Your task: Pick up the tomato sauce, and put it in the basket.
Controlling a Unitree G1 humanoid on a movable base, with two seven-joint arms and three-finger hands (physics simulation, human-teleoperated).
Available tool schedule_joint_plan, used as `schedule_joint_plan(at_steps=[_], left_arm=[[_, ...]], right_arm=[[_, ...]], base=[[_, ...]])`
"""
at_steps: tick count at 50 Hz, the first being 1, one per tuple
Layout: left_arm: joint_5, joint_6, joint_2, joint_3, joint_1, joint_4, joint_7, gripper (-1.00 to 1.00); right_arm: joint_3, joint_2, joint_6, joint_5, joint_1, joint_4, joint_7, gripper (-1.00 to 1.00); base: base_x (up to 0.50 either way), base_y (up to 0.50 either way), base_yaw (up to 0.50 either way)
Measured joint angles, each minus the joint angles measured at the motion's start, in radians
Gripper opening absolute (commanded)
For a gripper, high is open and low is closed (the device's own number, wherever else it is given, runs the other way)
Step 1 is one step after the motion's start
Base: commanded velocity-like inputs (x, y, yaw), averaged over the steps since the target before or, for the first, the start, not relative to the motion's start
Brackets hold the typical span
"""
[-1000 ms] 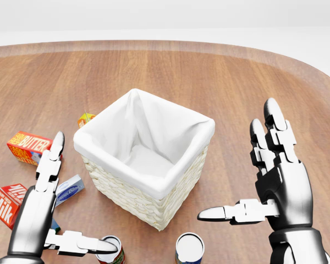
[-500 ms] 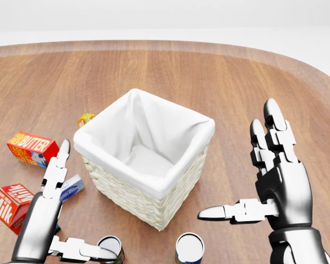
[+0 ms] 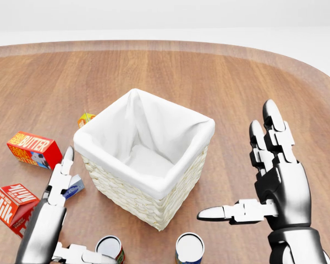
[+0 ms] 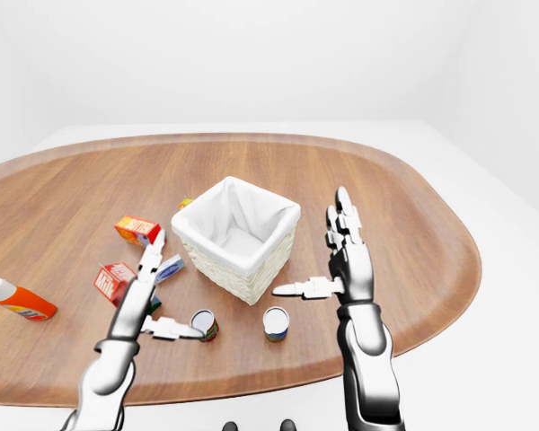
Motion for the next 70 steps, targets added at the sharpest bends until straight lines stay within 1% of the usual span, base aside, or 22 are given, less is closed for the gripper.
schedule_joint_plan(at_steps=[13, 30, 56, 70], left_arm=[[0.017, -0.011, 0.001, -0.006, 0.005, 0.015, 0.010, 1.00], [0.033, -0.045, 0.002, -0.020, 0.012, 0.063, 0.043, 1.00], [0.057, -0.072, 0.005, -0.030, 0.017, 0.105, 0.076, 1.00], [0.076, -0.081, 0.006, -0.037, 0.021, 0.118, 0.092, 1.00]], right_arm=[[0.000, 0.000, 0.000, 0.000, -0.001, 0.003, 0.000, 1.00], [-0.005, -0.002, 0.000, 0.003, -0.007, 0.008, -0.001, 1.00], [-0.002, -0.001, 0.000, 0.001, -0.004, 0.015, -0.001, 1.00], [-0.001, -0.001, 0.000, 0.001, -0.004, 0.017, -0.001, 1.00]], base=[[0.00, 0.00, 0.00], [0.00, 0.00, 0.00], [0.00, 0.00, 0.00], [0.00, 0.00, 0.00]])
